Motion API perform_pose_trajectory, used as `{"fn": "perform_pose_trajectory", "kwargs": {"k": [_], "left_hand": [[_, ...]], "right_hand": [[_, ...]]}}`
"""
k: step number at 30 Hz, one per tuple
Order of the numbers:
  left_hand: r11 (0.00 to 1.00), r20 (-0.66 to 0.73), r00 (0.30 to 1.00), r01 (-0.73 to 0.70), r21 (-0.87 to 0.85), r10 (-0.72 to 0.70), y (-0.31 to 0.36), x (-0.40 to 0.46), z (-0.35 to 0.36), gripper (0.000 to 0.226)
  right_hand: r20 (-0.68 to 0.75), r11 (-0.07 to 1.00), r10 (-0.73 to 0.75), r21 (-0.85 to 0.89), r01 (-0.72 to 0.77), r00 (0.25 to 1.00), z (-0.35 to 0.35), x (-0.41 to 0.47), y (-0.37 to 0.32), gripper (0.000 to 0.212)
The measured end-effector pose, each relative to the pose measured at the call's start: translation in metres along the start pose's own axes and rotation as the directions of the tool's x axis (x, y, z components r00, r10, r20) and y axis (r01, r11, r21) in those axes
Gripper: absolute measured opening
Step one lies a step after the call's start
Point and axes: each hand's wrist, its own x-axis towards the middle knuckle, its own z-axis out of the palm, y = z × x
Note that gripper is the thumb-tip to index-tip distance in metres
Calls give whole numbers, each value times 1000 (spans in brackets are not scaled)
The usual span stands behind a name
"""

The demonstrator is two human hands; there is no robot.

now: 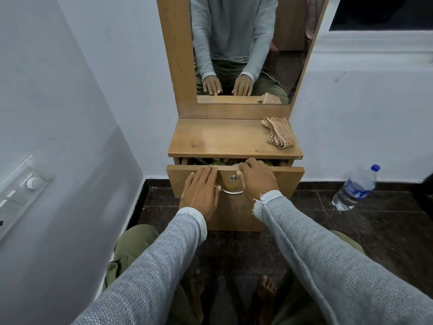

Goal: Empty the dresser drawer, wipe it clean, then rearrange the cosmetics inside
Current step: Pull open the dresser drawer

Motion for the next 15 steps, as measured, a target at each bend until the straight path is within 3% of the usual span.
{"fn": "perform_pose_trajectory", "kwargs": {"k": [6, 10, 15], "left_hand": [[1000, 2, 1000, -13, -15, 13, -3, 5, -15, 39], [998, 16, 1000, -19, -58, 20, -3, 1, -23, 32], [991, 24, 1000, 6, -136, -2, -3, -12, -24, 25]], "right_hand": [[165, 998, 33, -51, -25, 986, -25, 7, 0, 20], [383, 980, 123, 100, -173, 915, -40, 8, 0, 11], [548, 955, 87, 193, -227, 832, -54, 4, -5, 14]]}}
